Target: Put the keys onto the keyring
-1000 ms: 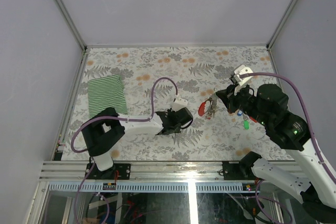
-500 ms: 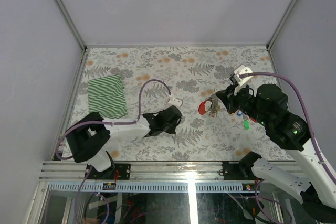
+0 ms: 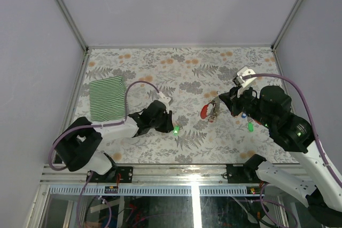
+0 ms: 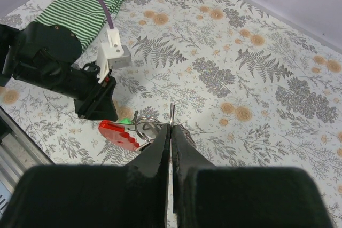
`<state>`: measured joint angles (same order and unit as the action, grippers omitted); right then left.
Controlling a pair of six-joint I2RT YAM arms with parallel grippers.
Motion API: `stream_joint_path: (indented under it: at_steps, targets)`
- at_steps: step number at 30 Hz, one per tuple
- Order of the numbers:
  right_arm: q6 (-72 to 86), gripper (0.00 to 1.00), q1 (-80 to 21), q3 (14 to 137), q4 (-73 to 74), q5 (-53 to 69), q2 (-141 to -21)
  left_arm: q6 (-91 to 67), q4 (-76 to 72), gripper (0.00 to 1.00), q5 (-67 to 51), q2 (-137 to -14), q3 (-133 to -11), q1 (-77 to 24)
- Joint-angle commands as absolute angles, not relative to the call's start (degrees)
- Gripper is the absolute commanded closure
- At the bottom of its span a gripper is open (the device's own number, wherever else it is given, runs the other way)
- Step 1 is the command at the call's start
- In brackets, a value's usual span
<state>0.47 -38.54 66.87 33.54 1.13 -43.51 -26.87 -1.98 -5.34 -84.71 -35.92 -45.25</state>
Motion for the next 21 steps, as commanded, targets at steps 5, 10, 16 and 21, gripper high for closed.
stream_joint_path:
  at_steps: [5, 10, 16, 21]
  targets:
    - [0.6, 1.0, -38.3, 67.0, 29.0, 1.7, -43.1, -22.1, -3.0, 0.64, -4.1, -78.5, -35.9, -44.0]
    - [0.6, 1.0, -38.3, 67.2, 29.2, 2.1, -43.3, -15.7, -5.4, 0.59, -10.6, -79.1, -38.8, -44.3]
    - [0.9, 1.0, -38.3, 67.9, 30.6, 2.2, -43.2, -2.1, -0.6, 0.56, -21.7, -84.8, -46.4, -43.8]
    - [1.2, 1.0, -38.3, 68.2, 31.2, 2.2, -42.7, 9.0, 7.3, 0.56, -35.2, -90.9, -54.1, -40.1]
